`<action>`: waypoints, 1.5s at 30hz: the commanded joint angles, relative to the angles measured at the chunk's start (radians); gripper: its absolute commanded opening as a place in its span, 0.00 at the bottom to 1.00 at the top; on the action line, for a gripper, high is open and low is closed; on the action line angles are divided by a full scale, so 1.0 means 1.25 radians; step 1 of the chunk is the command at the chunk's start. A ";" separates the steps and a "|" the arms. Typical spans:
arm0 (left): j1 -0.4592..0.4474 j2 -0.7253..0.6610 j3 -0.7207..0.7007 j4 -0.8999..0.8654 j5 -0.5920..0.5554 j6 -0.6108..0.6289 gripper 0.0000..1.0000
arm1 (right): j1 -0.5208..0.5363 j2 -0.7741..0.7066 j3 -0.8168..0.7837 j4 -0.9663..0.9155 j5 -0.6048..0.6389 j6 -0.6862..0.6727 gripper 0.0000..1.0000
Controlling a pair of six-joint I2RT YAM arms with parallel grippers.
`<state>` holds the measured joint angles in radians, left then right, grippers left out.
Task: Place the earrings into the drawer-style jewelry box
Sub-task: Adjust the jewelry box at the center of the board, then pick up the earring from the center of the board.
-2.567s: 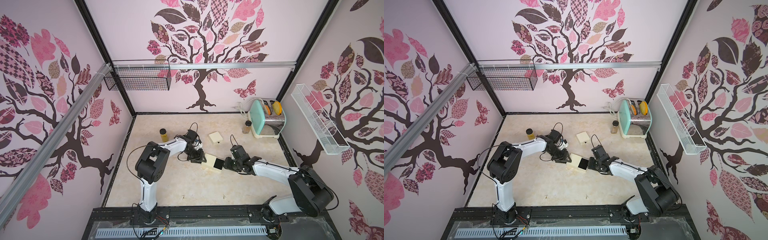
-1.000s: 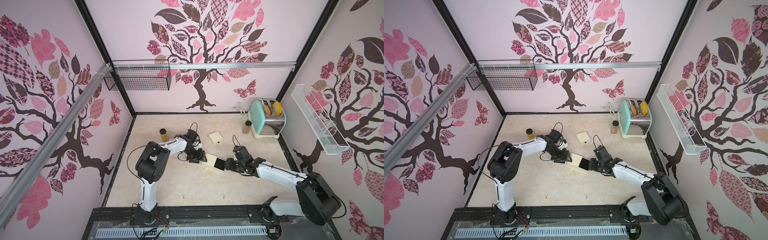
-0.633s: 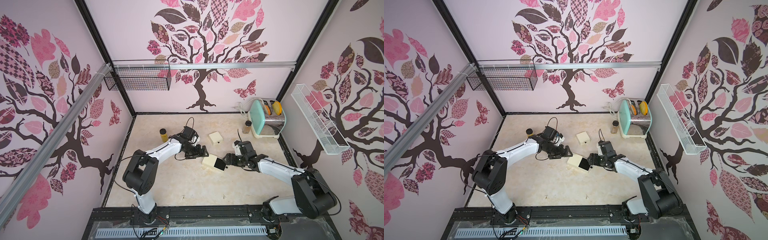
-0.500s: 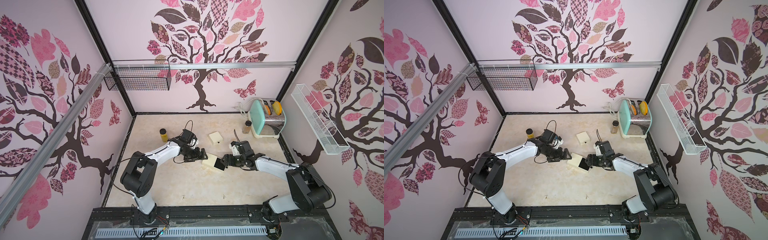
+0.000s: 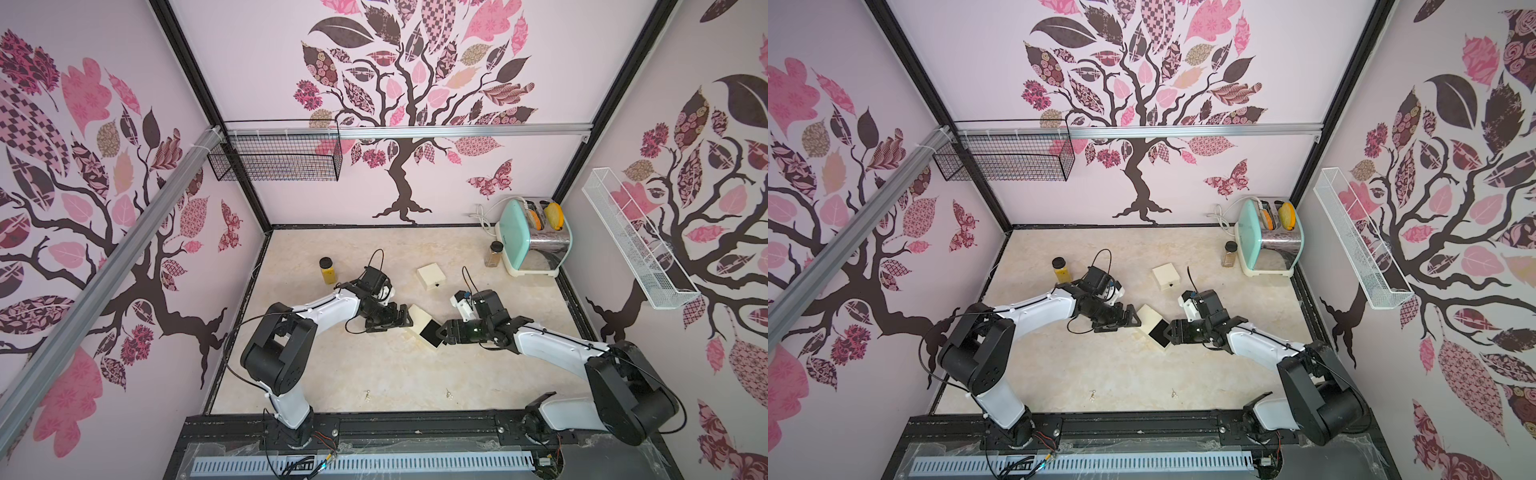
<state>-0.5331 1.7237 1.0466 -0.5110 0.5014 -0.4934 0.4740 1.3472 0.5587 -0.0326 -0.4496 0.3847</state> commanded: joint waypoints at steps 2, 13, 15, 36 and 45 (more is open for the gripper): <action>-0.004 -0.033 -0.020 0.015 0.006 -0.004 0.98 | 0.017 -0.045 0.015 -0.073 0.022 0.024 0.66; -0.054 -0.216 -0.203 0.051 -0.003 -0.080 0.98 | 0.475 -0.290 0.069 -0.662 0.554 0.572 0.40; -0.061 -0.242 -0.237 0.065 0.000 -0.092 0.98 | 0.576 -0.234 0.082 -0.653 0.577 0.642 0.40; -0.064 -0.268 -0.294 0.108 0.024 -0.091 0.98 | 0.670 0.021 0.113 -0.470 0.511 0.633 0.42; -0.063 -0.255 -0.291 0.112 0.026 -0.091 0.98 | 0.660 0.031 0.091 -0.453 0.489 0.625 0.37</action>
<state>-0.6094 1.3952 0.6849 -0.3859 0.5255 -0.6064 1.3029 1.3754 0.6827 -0.5861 0.1692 1.1706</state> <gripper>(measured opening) 0.983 0.376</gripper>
